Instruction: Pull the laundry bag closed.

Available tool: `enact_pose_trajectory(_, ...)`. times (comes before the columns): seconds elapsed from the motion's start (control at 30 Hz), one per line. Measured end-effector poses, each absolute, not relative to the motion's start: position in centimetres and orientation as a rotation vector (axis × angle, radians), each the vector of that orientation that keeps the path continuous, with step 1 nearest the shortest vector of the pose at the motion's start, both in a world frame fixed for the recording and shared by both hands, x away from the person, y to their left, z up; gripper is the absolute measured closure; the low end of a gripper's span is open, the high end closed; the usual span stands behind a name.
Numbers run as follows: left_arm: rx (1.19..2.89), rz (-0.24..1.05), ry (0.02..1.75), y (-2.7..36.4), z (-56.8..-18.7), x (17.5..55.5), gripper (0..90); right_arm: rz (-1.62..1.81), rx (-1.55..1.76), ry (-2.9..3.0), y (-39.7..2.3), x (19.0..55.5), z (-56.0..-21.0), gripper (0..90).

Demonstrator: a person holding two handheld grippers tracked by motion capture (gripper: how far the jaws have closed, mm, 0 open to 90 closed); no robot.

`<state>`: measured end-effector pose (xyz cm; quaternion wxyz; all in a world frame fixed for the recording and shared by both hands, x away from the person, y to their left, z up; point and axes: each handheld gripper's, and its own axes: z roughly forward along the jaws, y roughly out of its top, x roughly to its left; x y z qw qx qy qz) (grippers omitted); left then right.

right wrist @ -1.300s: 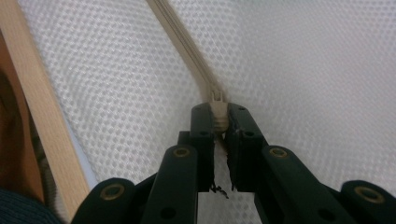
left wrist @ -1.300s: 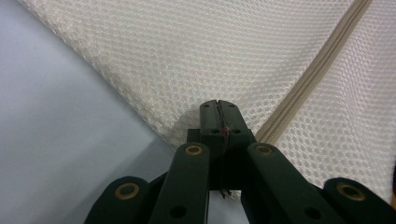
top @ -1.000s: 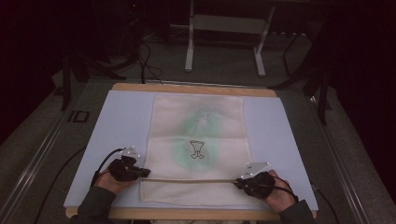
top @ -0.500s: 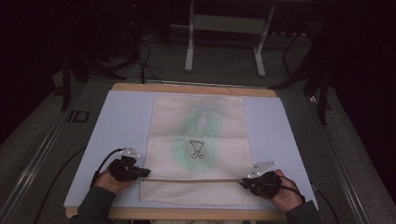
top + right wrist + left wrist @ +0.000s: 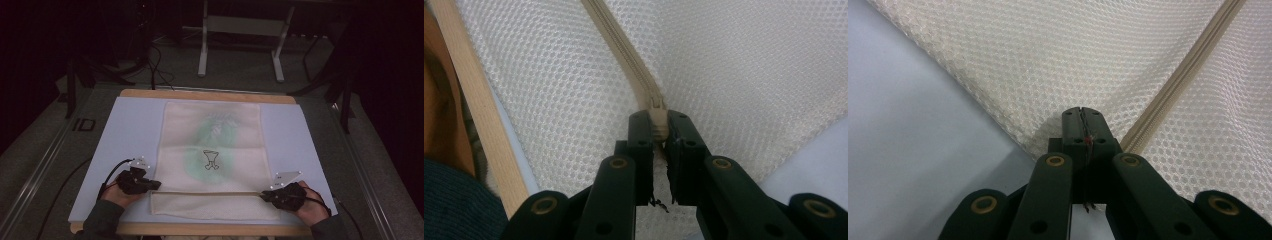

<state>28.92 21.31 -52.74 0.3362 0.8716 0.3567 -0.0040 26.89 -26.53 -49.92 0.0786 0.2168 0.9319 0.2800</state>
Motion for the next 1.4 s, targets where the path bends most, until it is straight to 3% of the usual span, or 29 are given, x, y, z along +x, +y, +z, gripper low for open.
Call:
enact_pose_trajectory(0.6, 2.271, -0.016, 0.928, 21.4, -52.8, 29.0, 89.9, 0.82, 0.729, 2.79, -29.6, 27.3, -50.3, 81.7)
enact_pose_trajectory(0.7, 2.269, -0.015, 0.926, 21.4, -52.8, 29.0, 89.9, 0.832, 0.718, 2.786, -29.5, 27.2, -50.3, 78.3)
enact_pose_trajectory(0.77, 2.267, -0.01, 0.923, 21.4, -52.8, 28.9, 89.8, 0.839, 0.711, 2.793, -29.3, 27.2, -50.4, 67.2)
enact_pose_trajectory(0.9, 2.26, -0.017, 0.922, 21.5, -52.9, 29.0, 89.8, 0.893, 0.716, 2.779, -29.2, 27.2, -50.3, 62.3)
enact_pose_trajectory(1.4, 2.278, 0.022, 0.889, 21.3, -52.7, 28.8, 89.6, 0.994, 0.916, 2.568, -31.0, 27.9, -50.4, 58.1)
